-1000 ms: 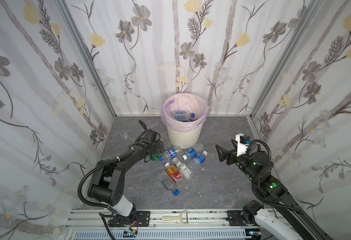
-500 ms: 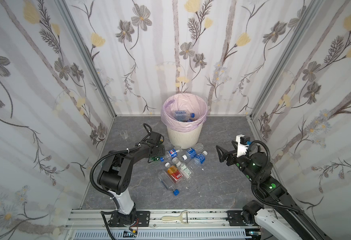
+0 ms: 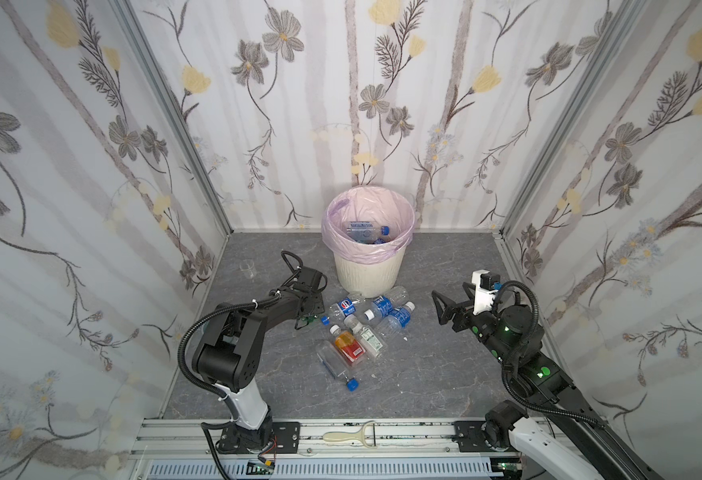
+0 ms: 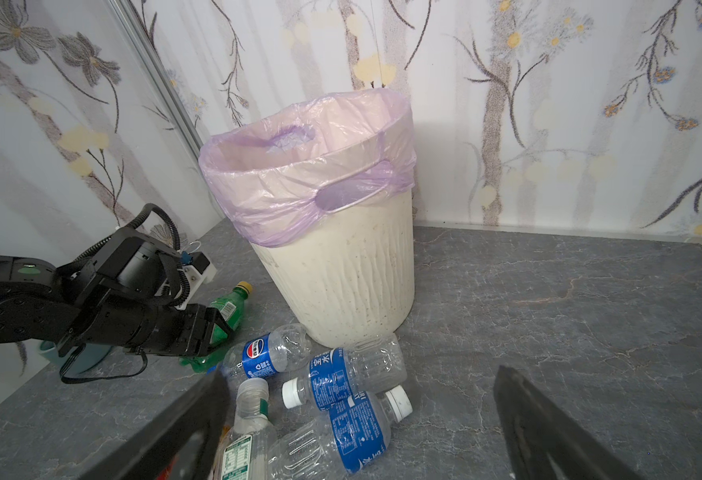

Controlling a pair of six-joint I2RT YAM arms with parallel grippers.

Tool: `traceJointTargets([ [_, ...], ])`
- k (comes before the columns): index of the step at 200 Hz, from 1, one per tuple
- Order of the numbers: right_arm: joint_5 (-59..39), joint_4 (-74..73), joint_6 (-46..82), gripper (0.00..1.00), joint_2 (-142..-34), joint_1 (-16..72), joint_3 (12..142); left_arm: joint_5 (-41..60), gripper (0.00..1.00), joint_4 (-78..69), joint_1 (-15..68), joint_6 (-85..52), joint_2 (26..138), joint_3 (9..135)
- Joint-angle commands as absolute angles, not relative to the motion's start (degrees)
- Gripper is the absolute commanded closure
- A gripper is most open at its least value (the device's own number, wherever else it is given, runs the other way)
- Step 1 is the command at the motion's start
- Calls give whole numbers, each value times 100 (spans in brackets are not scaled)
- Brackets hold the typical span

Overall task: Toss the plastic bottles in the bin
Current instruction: 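Lift the Sprite bottle with the left gripper over the bin and release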

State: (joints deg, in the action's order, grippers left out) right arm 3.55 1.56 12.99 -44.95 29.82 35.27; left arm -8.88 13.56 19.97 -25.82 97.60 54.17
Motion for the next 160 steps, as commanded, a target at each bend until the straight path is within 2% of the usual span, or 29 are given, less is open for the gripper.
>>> traceJointTargets([
  [1,439,-147,1318,1,-4513,2987,3507,-1176,41,1226,1993,-2686,9421,5320],
  [11,431,-171,1327,1,-4524,2987,3507,-1178,43,1227,1988,-2647,9221,5277],
  [57,404,-288,1336,1,-4596,2981,3513,-1230,44,1226,1985,-2452,7982,5125],
  [128,477,-392,1314,2,-4693,2985,3543,-1449,44,1230,1971,-2038,5330,5043],
  [160,545,-343,1301,3,-4743,2982,3541,-1165,43,1039,1975,-1921,4287,5102],
])
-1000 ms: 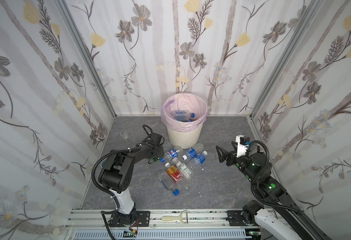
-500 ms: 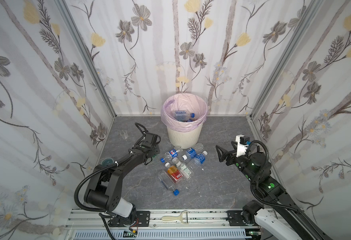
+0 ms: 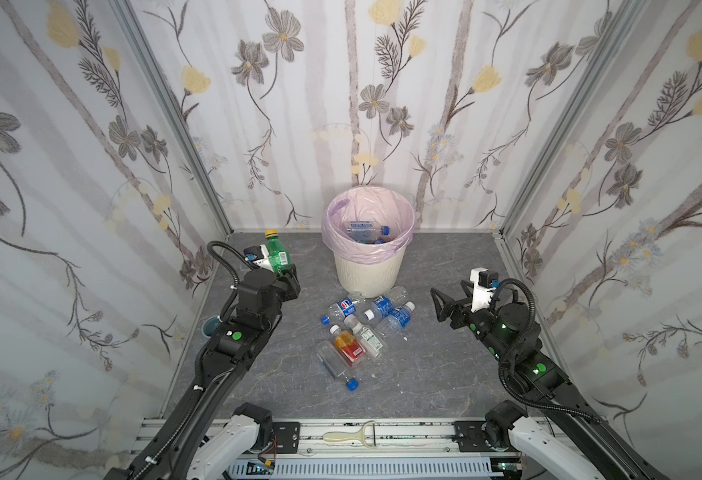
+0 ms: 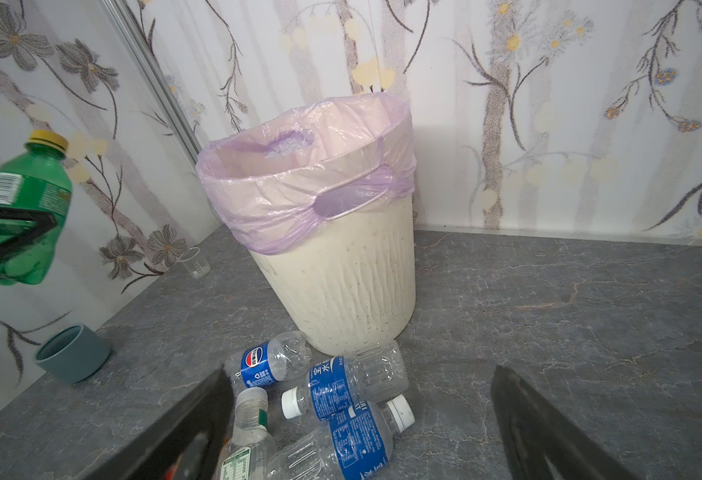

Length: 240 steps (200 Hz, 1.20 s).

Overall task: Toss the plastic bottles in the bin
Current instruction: 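Lift the Sprite bottle with the left gripper over the bin and release, then draw the left gripper back while the right gripper grasps the blue Pocari Sweat bottle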

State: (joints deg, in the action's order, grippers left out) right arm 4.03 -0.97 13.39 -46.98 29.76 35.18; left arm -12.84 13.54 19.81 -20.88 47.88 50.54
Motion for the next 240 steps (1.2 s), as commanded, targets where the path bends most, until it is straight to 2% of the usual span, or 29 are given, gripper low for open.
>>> traceJointTargets([
  [1,545,-343,1301,3,-4744,2981,3541,-1149,43,1025,1976,-1914,4262,5104],
  [26,537,-343,1335,4,-4768,2983,3528,-997,43,701,1972,-2041,3818,5352],
  [49,480,-335,1371,5,-4746,2980,3533,-436,43,24,1977,-2136,4130,5661],
  [85,393,-93,1486,6,-4794,2988,3652,851,42,-1646,2025,-2553,6040,6518],
  [107,291,105,1593,8,-4775,2995,3689,1293,42,-1826,2232,-2627,7789,7940],
  [114,283,135,1645,8,-4737,3000,3668,1444,37,-1695,2271,-2628,8303,8420],
  [126,300,166,1725,8,-4650,2999,3589,1684,21,-1095,2323,-2560,9066,9272],
  [133,324,198,1764,8,-4603,3003,3548,1804,3,-840,2359,-2475,9304,9525],
  [135,329,201,1768,8,-4587,3005,3533,1813,1,-797,2367,-2449,9346,9553],
  [200,182,177,1828,7,-5089,3006,3526,647,0,-626,2338,-1989,8006,8061],
  [240,62,115,2040,9,-5657,3011,3700,500,0,-214,1905,-2197,7340,7168],
])
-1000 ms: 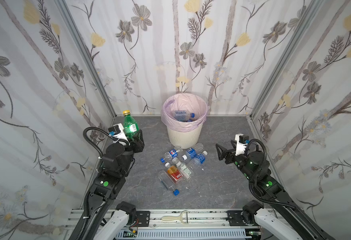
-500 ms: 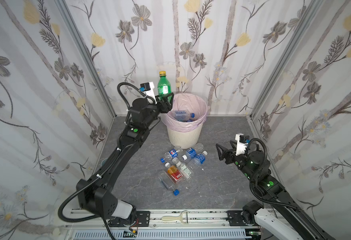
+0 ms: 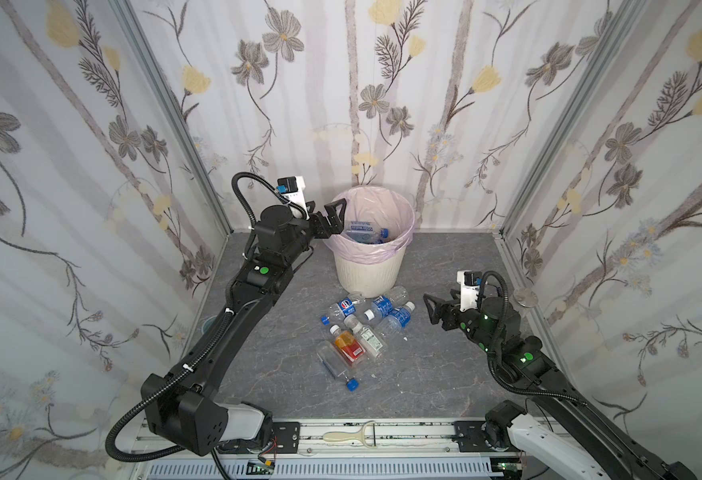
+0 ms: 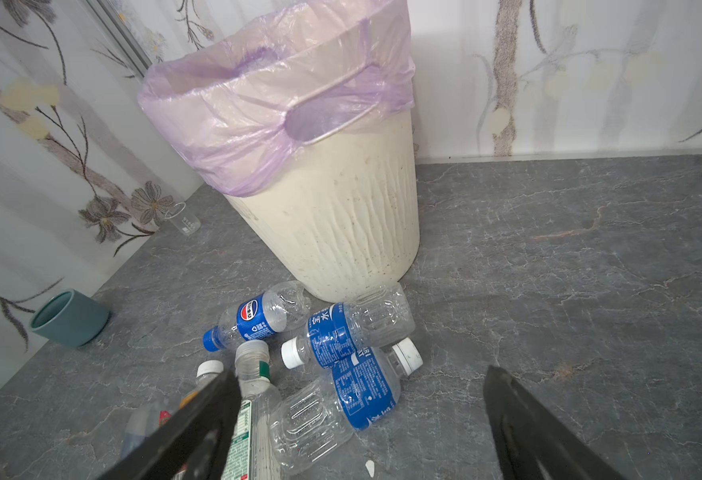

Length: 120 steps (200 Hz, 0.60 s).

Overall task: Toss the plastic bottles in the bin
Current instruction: 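Draw the left gripper back while the right gripper grasps the blue Pocari Sweat bottle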

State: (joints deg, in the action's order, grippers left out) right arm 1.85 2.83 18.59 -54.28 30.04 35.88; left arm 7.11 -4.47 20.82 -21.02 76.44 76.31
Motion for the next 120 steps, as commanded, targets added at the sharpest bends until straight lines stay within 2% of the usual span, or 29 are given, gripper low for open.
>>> traceJointTargets([
  [1,53,119,2048,9,-5672,3013,3704,505,0,-212,1897,-2197,7322,7148],
  [67,43,342,2705,11,-6536,3023,3845,575,0,0,1279,-2522,6139,5884],
  [120,-214,406,3193,8,-7437,3224,3969,492,0,255,1126,-2527,5543,5262],
])
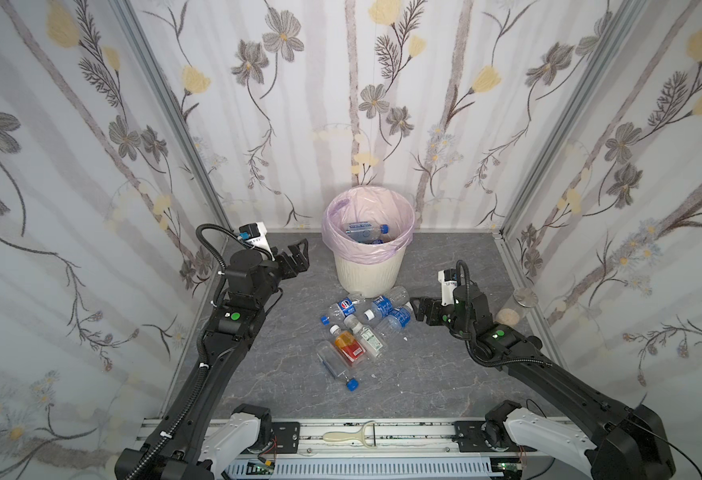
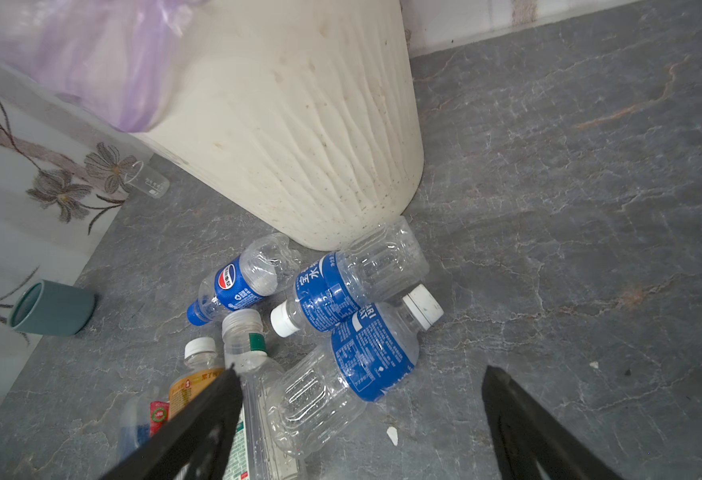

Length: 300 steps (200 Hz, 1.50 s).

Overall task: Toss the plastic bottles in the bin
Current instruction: 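Draw the left gripper back while the right gripper grasps the blue Pocari Sweat bottle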

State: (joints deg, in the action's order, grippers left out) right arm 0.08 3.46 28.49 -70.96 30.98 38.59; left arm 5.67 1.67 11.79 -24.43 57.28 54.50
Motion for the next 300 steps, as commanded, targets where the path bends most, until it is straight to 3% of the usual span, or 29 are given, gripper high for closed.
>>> traceJointTargets([
  [1,-221,405,3201,8,-7458,3229,3971,488,0,264,1126,-2529,5535,5255],
  [46,-71,57,3444,8,-8363,3776,4169,424,0,566,1024,-2591,4971,4694],
  [141,101,-389,3604,14,-9846,3876,4276,256,0,834,881,-2578,4195,3702],
  [220,881,66,3406,17,-9714,3835,4157,297,0,905,879,-2530,4025,3586],
  [300,830,173,3098,22,-9260,3320,3785,399,0,905,879,-2673,4052,3507],
])
